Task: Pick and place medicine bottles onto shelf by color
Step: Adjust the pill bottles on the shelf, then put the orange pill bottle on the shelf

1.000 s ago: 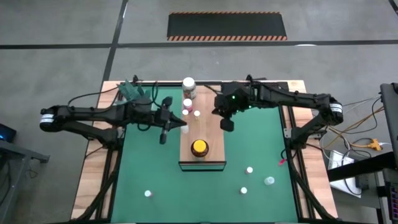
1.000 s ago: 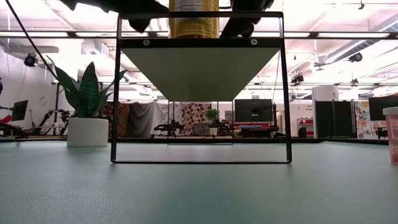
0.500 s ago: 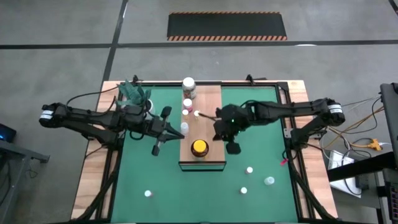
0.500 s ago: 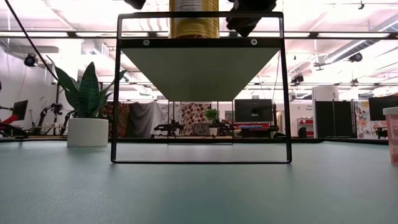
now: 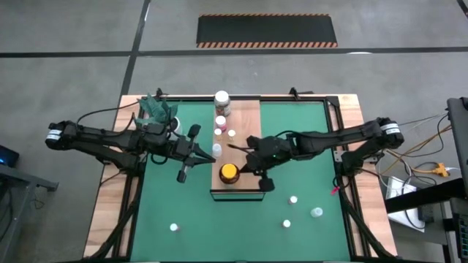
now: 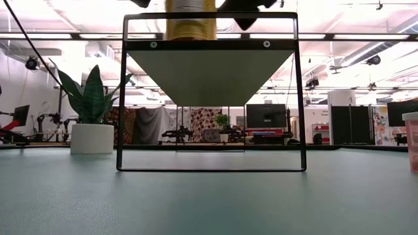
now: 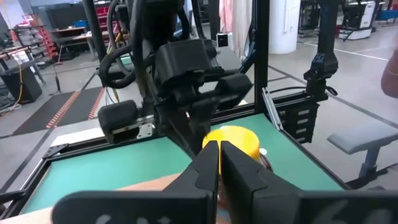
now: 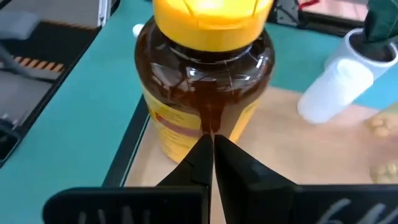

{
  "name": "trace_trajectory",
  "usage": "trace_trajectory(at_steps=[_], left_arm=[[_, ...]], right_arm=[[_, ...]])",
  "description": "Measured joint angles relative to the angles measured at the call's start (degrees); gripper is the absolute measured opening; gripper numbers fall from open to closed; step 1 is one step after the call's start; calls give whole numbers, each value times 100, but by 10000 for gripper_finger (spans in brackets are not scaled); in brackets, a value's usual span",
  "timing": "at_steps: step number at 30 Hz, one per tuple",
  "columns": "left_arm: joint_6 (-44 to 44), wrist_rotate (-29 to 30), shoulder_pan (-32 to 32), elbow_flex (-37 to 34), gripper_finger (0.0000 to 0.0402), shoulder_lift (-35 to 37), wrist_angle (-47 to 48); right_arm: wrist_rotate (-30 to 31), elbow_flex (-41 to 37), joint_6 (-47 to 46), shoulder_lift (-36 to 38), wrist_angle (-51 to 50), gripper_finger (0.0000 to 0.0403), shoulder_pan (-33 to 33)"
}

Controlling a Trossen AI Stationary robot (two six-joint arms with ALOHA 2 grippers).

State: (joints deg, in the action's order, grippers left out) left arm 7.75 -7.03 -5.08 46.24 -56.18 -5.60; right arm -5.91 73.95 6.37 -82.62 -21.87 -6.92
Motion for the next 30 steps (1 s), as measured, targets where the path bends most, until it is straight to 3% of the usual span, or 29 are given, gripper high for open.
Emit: trace_trajectory(at_steps=[13, 17, 22, 30], left_arm=[[-141, 23, 5, 82, 0, 72, -5], [-140, 127, 9, 83, 0, 161, -15], [-138, 150, 9, 28, 0, 234, -19], [-83, 262, 9, 22, 0, 238, -88]], right_arm=[[10, 70, 187, -570, 898, 9, 2], [26, 70, 348, -517, 598, 9, 4], [465, 72, 367, -131, 21, 9, -35], [503, -196, -301, 475, -611, 9, -300]])
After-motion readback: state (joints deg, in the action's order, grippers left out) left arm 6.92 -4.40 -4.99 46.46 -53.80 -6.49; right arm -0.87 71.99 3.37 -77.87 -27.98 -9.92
